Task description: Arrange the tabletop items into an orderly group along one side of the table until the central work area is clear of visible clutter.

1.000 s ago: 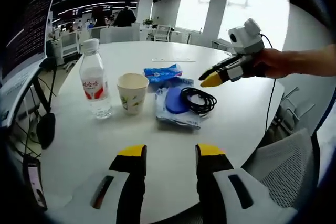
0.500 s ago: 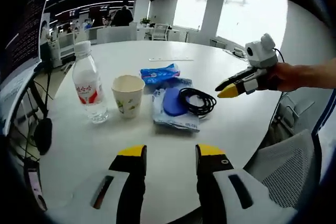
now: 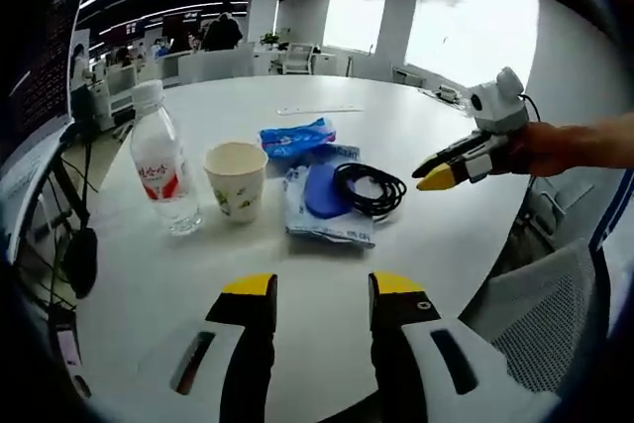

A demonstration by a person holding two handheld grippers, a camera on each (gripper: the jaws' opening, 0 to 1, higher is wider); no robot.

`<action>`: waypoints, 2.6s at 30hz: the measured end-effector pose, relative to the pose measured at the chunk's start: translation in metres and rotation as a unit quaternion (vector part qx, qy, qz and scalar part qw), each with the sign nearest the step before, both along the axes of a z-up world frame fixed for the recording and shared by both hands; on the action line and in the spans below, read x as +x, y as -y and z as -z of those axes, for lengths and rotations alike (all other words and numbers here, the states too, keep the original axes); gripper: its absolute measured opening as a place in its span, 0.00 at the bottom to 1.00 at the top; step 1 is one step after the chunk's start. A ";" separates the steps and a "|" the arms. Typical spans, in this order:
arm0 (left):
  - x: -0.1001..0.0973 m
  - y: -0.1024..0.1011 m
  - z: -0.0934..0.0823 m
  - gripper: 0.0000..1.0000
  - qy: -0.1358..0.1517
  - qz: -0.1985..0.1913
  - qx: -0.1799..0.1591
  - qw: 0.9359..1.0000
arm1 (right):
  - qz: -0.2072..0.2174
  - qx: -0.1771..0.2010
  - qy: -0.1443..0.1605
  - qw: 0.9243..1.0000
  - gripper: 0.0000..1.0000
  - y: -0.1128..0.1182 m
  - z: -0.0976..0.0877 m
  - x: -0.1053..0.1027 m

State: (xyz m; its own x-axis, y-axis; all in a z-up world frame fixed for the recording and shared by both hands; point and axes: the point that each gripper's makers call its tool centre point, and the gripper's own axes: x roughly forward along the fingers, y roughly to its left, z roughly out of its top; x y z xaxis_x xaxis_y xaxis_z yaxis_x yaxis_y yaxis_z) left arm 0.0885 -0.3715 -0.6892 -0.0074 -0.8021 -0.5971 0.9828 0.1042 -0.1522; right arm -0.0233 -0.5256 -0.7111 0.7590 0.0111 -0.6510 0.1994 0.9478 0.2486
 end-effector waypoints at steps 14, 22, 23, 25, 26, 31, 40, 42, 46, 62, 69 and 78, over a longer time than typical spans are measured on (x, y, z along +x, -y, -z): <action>0.005 0.000 -0.005 0.36 0.005 -0.003 -0.003 1.000 | -0.009 0.002 -0.009 1.000 0.23 0.006 0.007 0.021; 0.008 -0.005 -0.006 0.36 0.004 -0.013 -0.005 1.000 | -0.038 0.000 -0.023 0.999 0.24 0.007 0.014 0.042; 0.009 -0.005 -0.006 0.36 0.003 -0.014 -0.006 1.000 | -0.042 -0.001 -0.028 0.999 0.24 0.007 0.016 0.044; 0.009 -0.007 -0.006 0.36 0.003 -0.017 -0.006 1.000 | -0.047 0.000 -0.032 0.998 0.24 0.007 0.020 0.047; 0.009 -0.007 -0.006 0.36 0.002 -0.019 -0.006 1.000 | -0.048 0.000 -0.033 0.998 0.24 0.008 0.021 0.048; 0.010 -0.009 -0.006 0.36 0.000 -0.024 -0.007 1.000 | -0.054 0.002 -0.040 0.998 0.24 0.008 0.027 0.053; 0.011 -0.010 -0.004 0.35 -0.002 -0.028 -0.006 1.000 | -0.080 -0.013 -0.062 0.995 0.25 0.006 0.036 0.056; 0.011 -0.010 -0.005 0.35 -0.002 -0.029 -0.006 1.000 | -0.084 -0.017 -0.064 0.994 0.26 0.005 0.036 0.056; 0.013 -0.011 -0.005 0.35 -0.003 -0.032 -0.006 0.999 | -0.095 -0.025 -0.072 0.993 0.26 0.005 0.040 0.057; 0.012 -0.008 -0.002 0.35 -0.006 -0.032 -0.006 0.999 | -0.167 -0.070 -0.112 0.977 0.24 0.000 0.048 0.060; 0.014 -0.006 -0.003 0.35 -0.007 -0.036 -0.009 0.999 | -0.178 -0.069 -0.113 0.975 0.00 -0.010 0.050 0.059; 0.015 -0.006 -0.003 0.35 -0.010 -0.040 -0.014 0.999 | -0.177 -0.061 -0.116 0.975 0.00 -0.010 0.051 0.054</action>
